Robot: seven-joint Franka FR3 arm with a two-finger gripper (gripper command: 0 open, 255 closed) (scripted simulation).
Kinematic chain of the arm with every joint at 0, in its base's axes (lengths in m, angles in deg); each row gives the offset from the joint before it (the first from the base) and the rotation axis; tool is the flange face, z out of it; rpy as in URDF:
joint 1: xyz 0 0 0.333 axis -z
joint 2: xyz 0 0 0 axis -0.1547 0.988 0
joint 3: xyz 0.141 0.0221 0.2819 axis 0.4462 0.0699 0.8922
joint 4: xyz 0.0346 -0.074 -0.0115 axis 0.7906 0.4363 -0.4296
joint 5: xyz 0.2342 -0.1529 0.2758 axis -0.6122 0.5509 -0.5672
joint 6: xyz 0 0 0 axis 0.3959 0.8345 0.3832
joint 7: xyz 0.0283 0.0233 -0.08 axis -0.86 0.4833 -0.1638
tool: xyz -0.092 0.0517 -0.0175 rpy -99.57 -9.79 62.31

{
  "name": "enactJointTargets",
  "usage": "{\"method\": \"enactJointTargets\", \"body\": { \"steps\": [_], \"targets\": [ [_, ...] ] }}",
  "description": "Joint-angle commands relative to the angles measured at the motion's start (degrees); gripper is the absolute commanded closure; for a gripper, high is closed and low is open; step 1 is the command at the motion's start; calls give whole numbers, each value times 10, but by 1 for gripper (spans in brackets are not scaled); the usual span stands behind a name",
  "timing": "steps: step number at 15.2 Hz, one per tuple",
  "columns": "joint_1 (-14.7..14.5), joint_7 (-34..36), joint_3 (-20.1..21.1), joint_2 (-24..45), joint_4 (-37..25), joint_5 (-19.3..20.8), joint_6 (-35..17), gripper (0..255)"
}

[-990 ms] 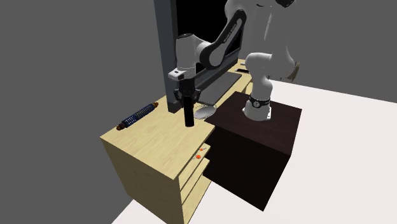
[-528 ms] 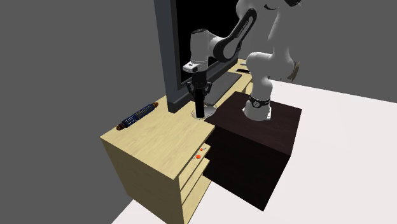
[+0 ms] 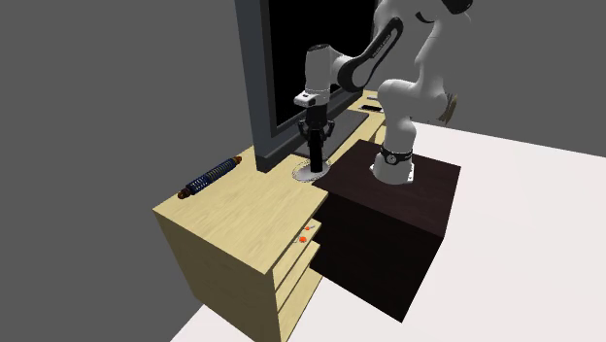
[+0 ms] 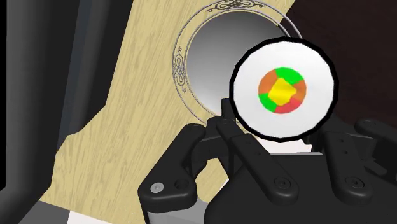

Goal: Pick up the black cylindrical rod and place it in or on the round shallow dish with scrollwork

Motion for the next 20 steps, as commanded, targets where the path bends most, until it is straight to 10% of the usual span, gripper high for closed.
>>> {"method": "enactJointTargets", "body": {
  "steps": [1,13,20],
  "targets": [
    [1,-2,-8,12,9,6,-22,255],
    [-38,-20,-67,147,33,-3,-180,255],
    [-38,-20,-67,147,33,-3,-180,255]
  ]
}}
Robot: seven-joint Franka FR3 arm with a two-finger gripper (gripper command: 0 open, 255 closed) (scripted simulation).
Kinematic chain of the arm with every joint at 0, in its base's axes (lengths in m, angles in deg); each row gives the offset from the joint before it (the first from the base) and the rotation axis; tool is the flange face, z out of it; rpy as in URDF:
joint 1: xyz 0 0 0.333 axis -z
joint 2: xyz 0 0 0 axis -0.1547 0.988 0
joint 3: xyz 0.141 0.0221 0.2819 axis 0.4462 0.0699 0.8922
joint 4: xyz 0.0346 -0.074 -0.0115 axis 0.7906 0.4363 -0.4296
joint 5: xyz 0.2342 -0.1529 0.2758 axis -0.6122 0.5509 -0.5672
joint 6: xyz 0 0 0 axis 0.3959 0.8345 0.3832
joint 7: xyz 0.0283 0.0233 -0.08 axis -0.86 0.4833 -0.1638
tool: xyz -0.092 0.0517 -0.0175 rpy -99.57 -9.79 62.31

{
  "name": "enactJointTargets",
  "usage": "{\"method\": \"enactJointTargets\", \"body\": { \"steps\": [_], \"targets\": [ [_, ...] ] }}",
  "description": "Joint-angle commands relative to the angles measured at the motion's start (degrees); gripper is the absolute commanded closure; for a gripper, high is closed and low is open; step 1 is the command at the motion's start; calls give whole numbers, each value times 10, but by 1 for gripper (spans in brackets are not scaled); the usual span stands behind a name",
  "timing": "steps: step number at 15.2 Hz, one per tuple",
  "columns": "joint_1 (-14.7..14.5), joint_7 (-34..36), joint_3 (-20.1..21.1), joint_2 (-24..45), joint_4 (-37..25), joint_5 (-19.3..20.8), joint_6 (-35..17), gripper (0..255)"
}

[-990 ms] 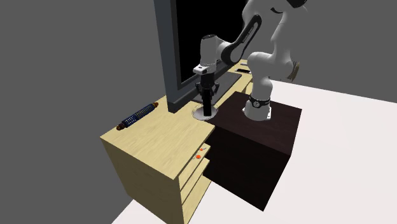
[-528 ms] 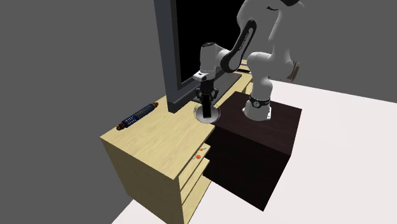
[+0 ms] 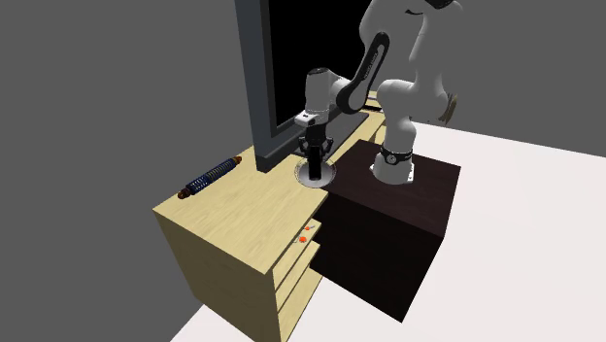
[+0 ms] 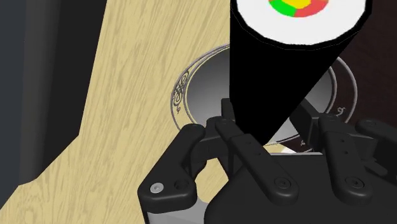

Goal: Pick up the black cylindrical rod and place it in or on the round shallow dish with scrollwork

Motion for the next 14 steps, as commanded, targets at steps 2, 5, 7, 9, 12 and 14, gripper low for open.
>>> {"method": "enactJointTargets", "body": {
  "steps": [2,5,7,9,12,14],
  "targets": [
    [-1,0,0,1,1,-1,1,0],
    [-1,0,0,1,1,-1,2,0],
    [0,0,0,1,2,0,0,0],
    [23,12,25,-62,-5,14,70,0],
    [36,16,46,-111,-15,14,128,0],
    [36,16,46,-111,-15,14,128,0]
  ]
}}
